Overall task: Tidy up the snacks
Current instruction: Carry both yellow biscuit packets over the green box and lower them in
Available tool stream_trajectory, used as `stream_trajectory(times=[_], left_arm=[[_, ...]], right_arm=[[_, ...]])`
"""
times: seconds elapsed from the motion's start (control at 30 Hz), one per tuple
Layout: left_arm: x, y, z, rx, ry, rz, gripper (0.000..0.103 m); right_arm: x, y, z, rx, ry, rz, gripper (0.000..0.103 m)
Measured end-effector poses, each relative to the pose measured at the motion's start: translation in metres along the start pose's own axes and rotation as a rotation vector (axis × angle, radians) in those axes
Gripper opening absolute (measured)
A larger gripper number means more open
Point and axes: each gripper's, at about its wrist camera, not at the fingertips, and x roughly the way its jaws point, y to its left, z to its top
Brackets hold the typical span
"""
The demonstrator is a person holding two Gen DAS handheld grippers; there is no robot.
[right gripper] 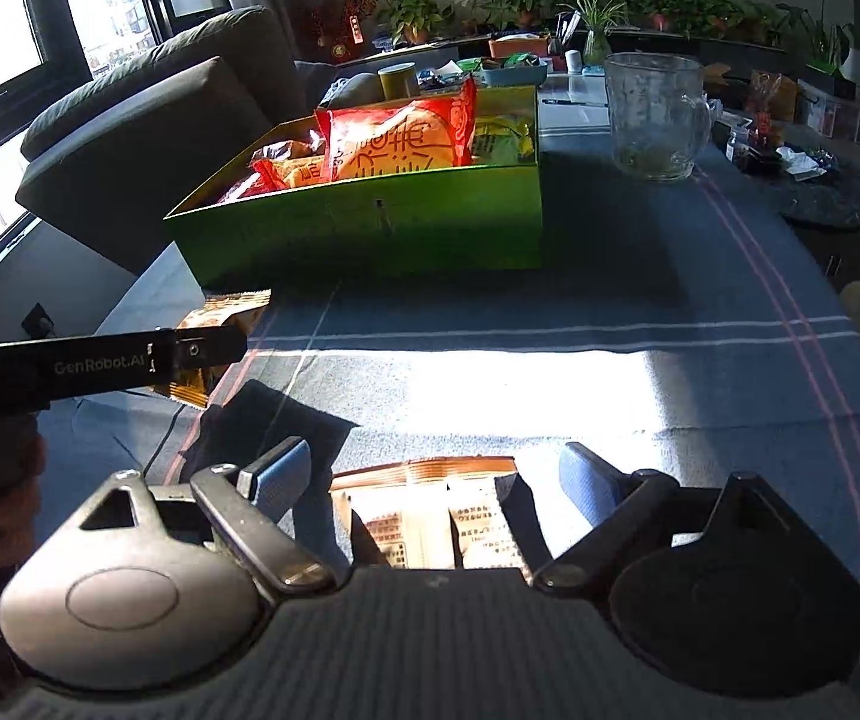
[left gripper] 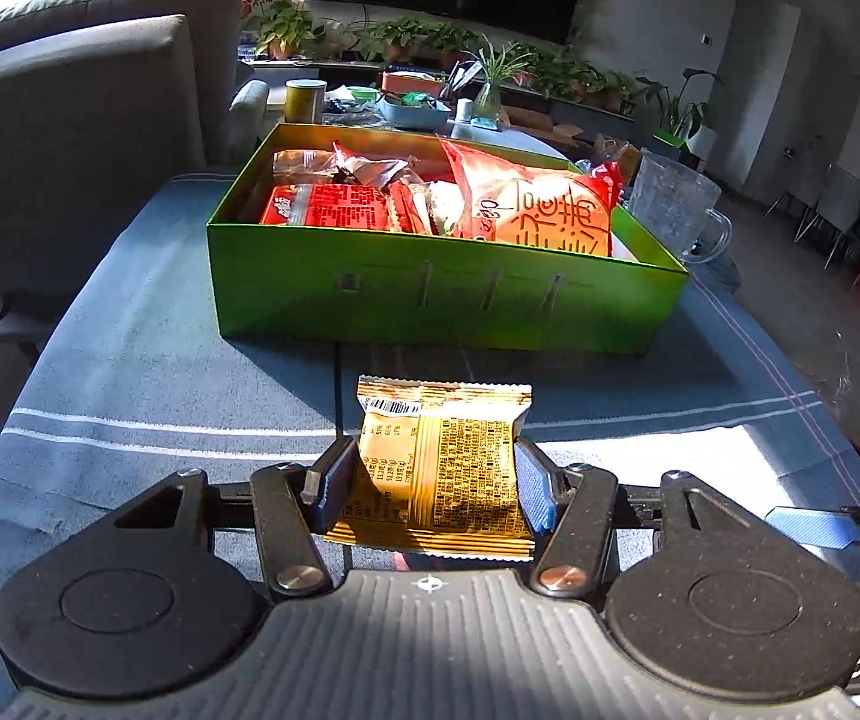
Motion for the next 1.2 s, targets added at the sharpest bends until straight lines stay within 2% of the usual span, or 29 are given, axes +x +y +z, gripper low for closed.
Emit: stream_trajectory(times=[0.17, 0.47, 0.67, 0.87, 1.2], left_arm=[[-0.002, 0.0, -0.001, 0.011, -0.004, 0.001, 0.053], [-0.003, -0.003, -0.007, 0.006, 0.016, -0.012, 0.053], [-0.015, -0.001, -0.01, -0.001, 0.001, -0.013, 0.053], [-0.031, 0.001, -0.011, 0.003, -0.027, -0.016, 0.053], [-0.052, -0.002, -0.004, 0.006, -0.08, -0.011, 0.053]], right_arm=[[0.007, 0.006, -0.008, -0.018, 0.055, -0.007, 0.079], [0.005, 0.008, -0.014, -0.069, 0.042, -0.031, 0.079], [0.002, 0.019, -0.019, -0.163, 0.024, -0.079, 0.078], [-0.004, 0.024, -0.021, -0.143, 0.029, -0.043, 0.078], [-0.028, 0.035, -0.001, -0.143, -0.081, -0.019, 0.078]])
